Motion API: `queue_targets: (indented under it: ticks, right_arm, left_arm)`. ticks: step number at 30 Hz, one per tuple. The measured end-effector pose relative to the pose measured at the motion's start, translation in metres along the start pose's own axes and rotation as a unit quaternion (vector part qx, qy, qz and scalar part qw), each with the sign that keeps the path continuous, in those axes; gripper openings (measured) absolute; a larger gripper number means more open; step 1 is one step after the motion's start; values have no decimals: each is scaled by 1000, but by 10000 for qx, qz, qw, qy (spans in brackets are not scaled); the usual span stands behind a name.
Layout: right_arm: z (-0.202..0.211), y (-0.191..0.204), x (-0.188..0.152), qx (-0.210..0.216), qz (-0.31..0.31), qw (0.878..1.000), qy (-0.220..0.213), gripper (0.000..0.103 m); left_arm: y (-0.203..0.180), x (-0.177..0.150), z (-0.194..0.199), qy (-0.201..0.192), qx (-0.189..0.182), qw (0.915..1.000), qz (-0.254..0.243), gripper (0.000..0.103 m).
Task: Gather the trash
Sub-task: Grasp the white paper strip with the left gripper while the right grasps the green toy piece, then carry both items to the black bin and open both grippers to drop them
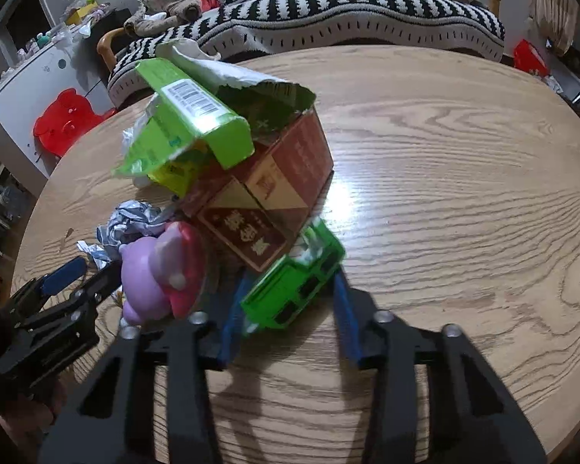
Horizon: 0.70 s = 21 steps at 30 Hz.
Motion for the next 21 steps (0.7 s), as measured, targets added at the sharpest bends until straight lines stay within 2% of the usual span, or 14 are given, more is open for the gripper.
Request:
queue_targets:
  ticks: [1,3,4,6,8,13,21]
  right_arm:
    - [1,1,0,-4,25,10000,-3,33]
    - [5,1,-2,27,51,10000,-7,30]
    - [7,2,-2,22,75,10000,-34,24]
    - [15,2,1,-30,135,9997,-178,21]
    - [22,-3,2,-64,104,9996,-238,13]
    - [35,-3,3,-23,147,9993,-347,13]
    - [54,-11,1,-77,107,9986,-514,13]
  left_arm:
    - [-2,0,2,-13,-27,10000,-21,42]
    - [-3,-1,4,27,-103,9999,6,19]
    - [-3,-3,5,81,-148,9998,45,11]
    - [-5,-4,8,96,-137,9999,46,8]
    - [-5,-3,13,54,-106,9999,35,6]
    - [-3,-1,28,-9,-50,10000,-41,4]
    - [4,9,57,-317,123,9992,-226,4]
Point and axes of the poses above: each gripper's, at about its wrist camera, not at the fingertips, and z roughly against the way its jaws point, y to its left, x to its top, the point moved 2 cm from there along -z, roughly the way its jaws point, and after that the axes turned 13 degrees about -y, right-handed, at the moved point
